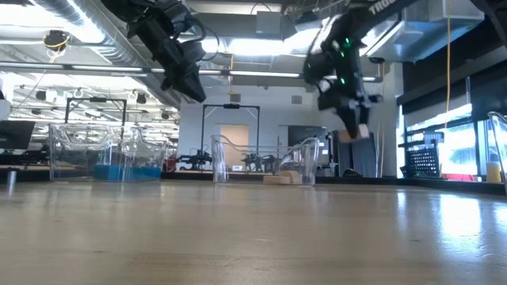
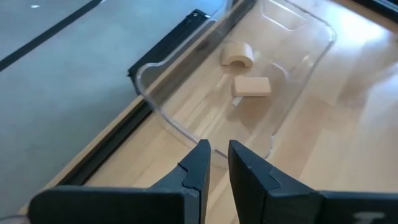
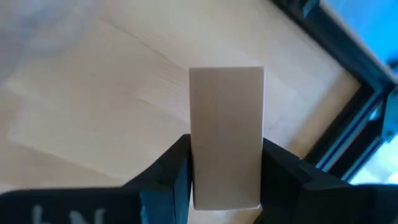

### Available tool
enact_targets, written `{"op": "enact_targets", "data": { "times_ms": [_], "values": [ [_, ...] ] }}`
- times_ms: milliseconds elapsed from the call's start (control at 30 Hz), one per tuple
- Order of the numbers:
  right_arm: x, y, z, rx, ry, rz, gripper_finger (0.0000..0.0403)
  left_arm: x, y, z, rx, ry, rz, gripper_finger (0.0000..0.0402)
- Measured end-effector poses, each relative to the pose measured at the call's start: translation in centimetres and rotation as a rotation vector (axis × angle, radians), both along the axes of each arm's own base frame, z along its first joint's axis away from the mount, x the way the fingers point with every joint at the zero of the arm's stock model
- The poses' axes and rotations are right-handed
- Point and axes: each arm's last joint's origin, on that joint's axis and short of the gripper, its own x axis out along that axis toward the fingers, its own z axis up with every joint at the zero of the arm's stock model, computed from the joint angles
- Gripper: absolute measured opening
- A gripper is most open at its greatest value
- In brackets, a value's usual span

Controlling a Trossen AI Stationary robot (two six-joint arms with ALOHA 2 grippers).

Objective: Sort & place blocks by color
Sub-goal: Put the brown block into the top middle transparent bin

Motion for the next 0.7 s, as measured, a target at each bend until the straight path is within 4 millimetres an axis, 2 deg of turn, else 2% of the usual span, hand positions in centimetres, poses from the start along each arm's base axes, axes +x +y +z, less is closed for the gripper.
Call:
{"op": "enact_targets", "data": {
  "times_ms": [200,367,467,700],
  "values": [
    [3.3,1.7,4.4,-0.074,-0.148,0.200,0.0133,-0.1,0.1,0.0,0.019,0.020,0.039,0.0049],
    [6.3,2.2,5.3,-0.164,-0.350,0.341,0.0133,-0.1,0.1,0.0,0.020,0.021,0.046,0.0049],
    [7.9,1.9,3.7,-0.169,-0.408,0.360,0.0133,-0.1,0.1,0.0,0.010,0.014,0.054,0.0049],
    [10.9,0.2,-2.3,-0.148,-0.384,0.358,0.0133,-0.2,0.0,-0.2,-0.010,0.024,0.061,0.0049]
  ]
}}
